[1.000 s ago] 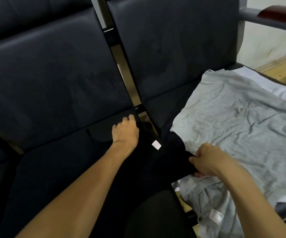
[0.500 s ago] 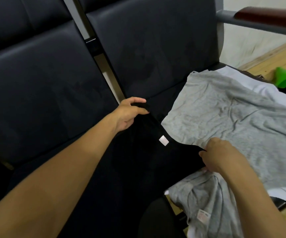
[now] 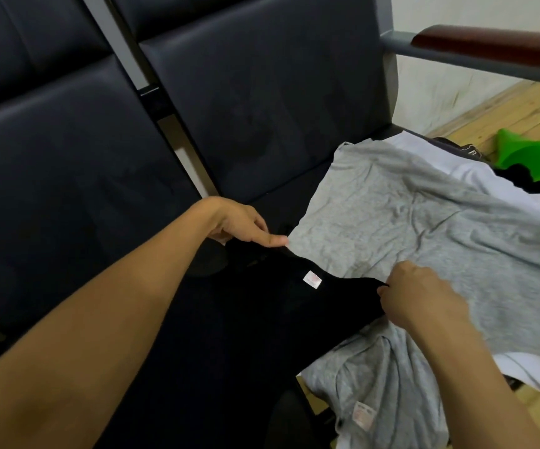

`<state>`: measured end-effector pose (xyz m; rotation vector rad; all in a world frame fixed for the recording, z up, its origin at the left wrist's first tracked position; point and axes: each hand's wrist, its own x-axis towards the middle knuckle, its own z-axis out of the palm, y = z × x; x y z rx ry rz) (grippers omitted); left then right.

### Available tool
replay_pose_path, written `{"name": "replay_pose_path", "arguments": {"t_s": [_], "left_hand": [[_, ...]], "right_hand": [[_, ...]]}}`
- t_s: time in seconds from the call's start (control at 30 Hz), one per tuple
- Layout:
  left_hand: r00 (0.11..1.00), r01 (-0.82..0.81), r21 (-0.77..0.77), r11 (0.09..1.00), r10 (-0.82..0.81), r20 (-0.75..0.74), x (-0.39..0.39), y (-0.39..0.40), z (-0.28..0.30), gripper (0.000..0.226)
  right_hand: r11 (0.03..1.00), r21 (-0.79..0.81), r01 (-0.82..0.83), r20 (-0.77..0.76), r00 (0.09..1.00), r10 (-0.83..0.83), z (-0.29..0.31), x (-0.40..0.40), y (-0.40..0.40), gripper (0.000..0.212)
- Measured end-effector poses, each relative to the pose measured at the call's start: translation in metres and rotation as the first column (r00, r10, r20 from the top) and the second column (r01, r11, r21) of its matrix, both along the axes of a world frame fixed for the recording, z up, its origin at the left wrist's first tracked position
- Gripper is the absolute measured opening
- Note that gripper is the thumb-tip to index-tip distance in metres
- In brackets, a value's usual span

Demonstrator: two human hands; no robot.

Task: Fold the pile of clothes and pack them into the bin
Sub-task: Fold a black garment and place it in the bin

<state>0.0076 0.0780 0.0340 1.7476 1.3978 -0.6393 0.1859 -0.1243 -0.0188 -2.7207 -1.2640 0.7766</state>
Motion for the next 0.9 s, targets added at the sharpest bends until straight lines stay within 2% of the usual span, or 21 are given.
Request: {"name": "replay_pose_path", "arguments": {"t_s": [0.03,0.1,0.17,0.23,0.27,0.3,0.33,0.37,0.4,0.43,0.5,0.57,0.63,0.67,0.77,0.9], "left_hand": [[0.999,-0.04,0.0,0.999,0.04,0.007,0.0,0.002,0.0,0.054],[0.961,-0.22,0.005,0.975,0.216,0.17,0.003,0.005,-0.005,0.033],[0.818,-0.402,-0.081,0.912,0.398,0.415,0.006,0.008,-0.011,0.015],[0.661,-0.463,-0.198,0.864,0.486,0.572,0.009,0.012,-0.018,0.022],[0.655,-0.453,-0.161,0.877,0.45,0.607,0.01,0.012,-0.023,0.028],[0.727,-0.407,-0.005,0.914,0.327,0.604,0.011,0.012,-0.029,0.032],[0.839,-0.294,0.232,0.927,0.134,0.528,0.011,0.011,-0.034,0.031],[0.919,-0.125,0.441,0.889,-0.064,0.39,0.012,0.011,-0.039,0.029],[0.94,0.044,0.582,0.812,-0.23,0.251,0.011,0.01,-0.042,0.025],[0.928,0.164,0.652,0.74,-0.341,0.153,0.009,0.011,-0.044,0.022],[0.886,0.269,0.71,0.65,-0.457,0.083,0.002,0.01,-0.043,0.016],[0.859,0.286,0.749,0.597,-0.506,0.075,-0.008,0.009,-0.032,0.014],[0.855,0.305,0.752,0.584,-0.516,0.054,-0.033,0.005,-0.012,0.016],[0.864,0.298,0.738,0.605,-0.5,0.06,-0.047,0.003,-0.002,0.017],[0.905,0.295,0.69,0.661,-0.426,0.021,-0.113,-0.011,0.03,0.022],[0.95,0.289,0.655,0.698,-0.291,-0.109,-0.22,-0.036,0.052,0.036]], "right_hand": [[1.0,0.001,-0.004,0.001,1.0,0.004,0.0,0.0,0.0,0.037],[1.0,-0.008,-0.011,-0.006,1.0,0.011,0.0,0.001,-0.001,0.037],[1.0,-0.001,-0.01,-0.013,1.0,0.01,0.001,0.001,-0.001,0.036],[1.0,0.011,-0.013,-0.021,1.0,0.013,0.001,0.002,-0.001,0.036],[1.0,0.01,-0.018,-0.038,0.999,0.019,0.0,0.003,0.0,0.036],[1.0,0.009,-0.023,-0.06,0.998,0.023,-0.001,0.004,0.001,0.036],[1.0,0.012,-0.021,-0.085,0.996,0.022,-0.003,0.006,0.002,0.036],[1.0,0.025,-0.017,-0.112,0.993,0.02,-0.004,0.01,0.003,0.036],[0.999,0.053,-0.01,-0.147,0.989,0.018,-0.006,0.014,0.004,0.036],[0.996,0.09,-0.01,-0.19,0.981,0.027,-0.006,0.018,0.005,0.032],[0.982,0.187,-0.036,-0.325,0.941,0.096,-0.001,0.02,0.006,0.019],[0.952,0.3,-0.056,-0.489,0.848,0.204,0.007,0.015,0.006,0.02],[0.918,0.39,-0.073,-0.645,0.69,0.329,0.021,-0.005,0.005,0.026],[0.897,0.43,-0.098,-0.694,0.601,0.398,0.028,-0.016,0.004,0.026],[0.827,0.532,-0.18,-0.752,0.348,0.56,0.045,-0.067,0.007,0.02],[0.757,0.578,-0.305,-0.784,0.052,0.619,0.05,-0.162,0.007,0.018]]}}
